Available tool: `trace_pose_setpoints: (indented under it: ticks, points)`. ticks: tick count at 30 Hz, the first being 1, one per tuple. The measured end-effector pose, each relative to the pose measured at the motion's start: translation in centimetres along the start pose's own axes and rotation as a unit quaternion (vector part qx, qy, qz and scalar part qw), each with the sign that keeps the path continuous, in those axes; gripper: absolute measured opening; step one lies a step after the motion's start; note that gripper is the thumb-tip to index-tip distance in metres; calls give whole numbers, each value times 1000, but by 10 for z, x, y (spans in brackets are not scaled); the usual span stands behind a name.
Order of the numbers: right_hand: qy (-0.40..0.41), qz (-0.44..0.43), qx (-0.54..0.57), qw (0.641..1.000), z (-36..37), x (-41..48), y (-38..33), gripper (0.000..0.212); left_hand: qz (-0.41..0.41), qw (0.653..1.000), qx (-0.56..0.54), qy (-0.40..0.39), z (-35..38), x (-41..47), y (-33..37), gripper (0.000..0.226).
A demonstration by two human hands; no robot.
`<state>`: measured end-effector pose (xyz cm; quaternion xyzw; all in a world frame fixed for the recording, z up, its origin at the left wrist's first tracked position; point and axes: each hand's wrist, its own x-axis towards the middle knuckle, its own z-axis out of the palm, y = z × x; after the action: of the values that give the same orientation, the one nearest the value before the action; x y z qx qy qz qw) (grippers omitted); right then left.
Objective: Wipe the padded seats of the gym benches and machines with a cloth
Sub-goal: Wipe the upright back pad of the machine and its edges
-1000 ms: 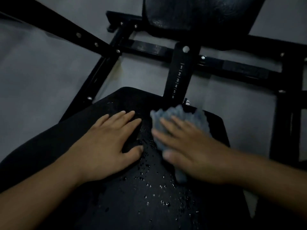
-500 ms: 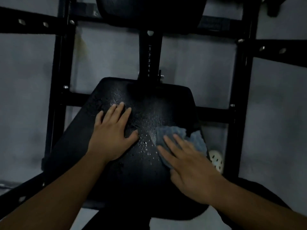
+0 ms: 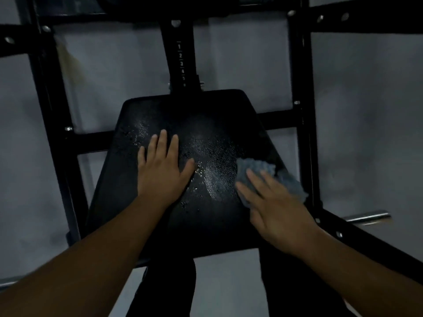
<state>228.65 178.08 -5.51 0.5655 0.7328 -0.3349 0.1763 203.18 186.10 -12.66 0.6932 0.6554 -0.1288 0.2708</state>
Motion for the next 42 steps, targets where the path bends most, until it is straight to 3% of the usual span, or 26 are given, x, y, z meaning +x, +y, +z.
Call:
trace_pose_setpoints:
  ticks: [4,7,10,12,14,17,21,25,27,30,31,33,36,40,42]
  points:
    - [25,101,18,994,0,58,-17,71,25,1000,-11,12,3,-28,10,78]
    - [34,-7,-10,999,16,20,-39,63,78,997,-12,5,12,-57,29,69]
    - [-12,-112,-8,994,27,-41,-15,58,98,995,-11,-7,18,-77,44,65]
    - [-5,-74,5,997,22,-28,20,57,98,995,-8,-2,19,-84,47,64]
    - [31,18,14,999,11,20,41,63,104,995,-3,4,20,-87,45,63]
    - [35,98,34,994,1,70,34,64,121,993,13,8,19,-88,40,63]
    - [68,-13,37,997,22,6,-3,60,140,990,26,4,19,-86,33,64]
    - [34,-146,2,989,43,-60,-11,54,154,988,16,2,19,-92,28,64]
    - [60,-106,-15,992,39,-25,7,56,159,987,22,5,18,-98,22,64]
    - [121,66,13,990,27,37,-12,58,163,986,30,12,18,-106,8,63]
    - [117,76,9,990,30,42,-35,59,164,986,28,15,19,-108,3,63]
    - [97,-6,-10,995,42,25,-73,57,173,984,21,19,19,-110,-5,62]
    - [71,-100,12,992,40,-6,-64,61,170,985,16,28,17,-109,-15,61]
    - [106,37,22,993,22,54,-27,68,142,989,6,28,14,-106,-31,63]
    - [121,98,25,988,14,97,-52,73,139,990,10,29,14,-104,-38,64]
